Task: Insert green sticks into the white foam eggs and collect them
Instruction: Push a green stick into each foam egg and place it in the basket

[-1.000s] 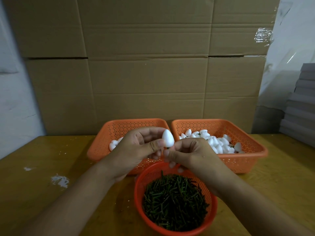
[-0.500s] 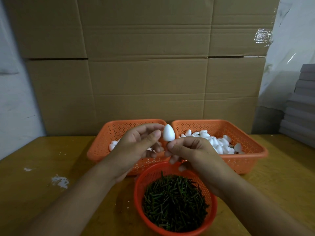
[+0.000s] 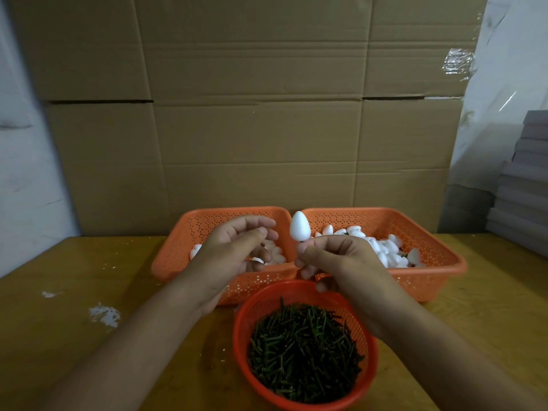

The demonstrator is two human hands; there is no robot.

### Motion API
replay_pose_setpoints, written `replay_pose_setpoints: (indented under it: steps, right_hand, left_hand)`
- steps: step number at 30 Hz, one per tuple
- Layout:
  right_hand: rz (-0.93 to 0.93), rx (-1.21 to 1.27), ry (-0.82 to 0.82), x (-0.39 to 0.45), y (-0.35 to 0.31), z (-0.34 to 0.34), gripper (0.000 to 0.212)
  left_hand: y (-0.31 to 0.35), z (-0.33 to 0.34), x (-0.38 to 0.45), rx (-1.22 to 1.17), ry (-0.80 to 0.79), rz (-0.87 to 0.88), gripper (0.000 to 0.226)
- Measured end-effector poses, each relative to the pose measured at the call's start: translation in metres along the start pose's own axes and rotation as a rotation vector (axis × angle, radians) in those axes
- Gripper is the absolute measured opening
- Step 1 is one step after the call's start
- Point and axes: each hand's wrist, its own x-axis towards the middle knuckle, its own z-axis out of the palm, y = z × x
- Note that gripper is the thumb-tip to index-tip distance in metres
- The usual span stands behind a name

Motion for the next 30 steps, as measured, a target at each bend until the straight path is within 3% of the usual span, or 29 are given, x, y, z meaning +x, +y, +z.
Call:
replay_pose_setpoints:
  steps: [7, 25, 30]
  right_hand:
    - [0.020, 0.019, 0.008, 0.000, 0.000, 0.001, 0.029]
    - [0.027, 0.011, 0.007, 0.004, 0.005, -0.002, 0.022]
    - [0.090, 0.075, 0.073, 0.009, 0.004, -0.011, 0.017]
  left_hand:
    - [0.000, 0.000, -0.001, 0.014, 0.010, -0.007, 0.019]
    - [0.001, -0.001, 0.000, 0.030, -0.001, -0.015, 0.021]
    - [0.002, -0.002, 0.000, 0.033, 0.018, -0.015, 0.022]
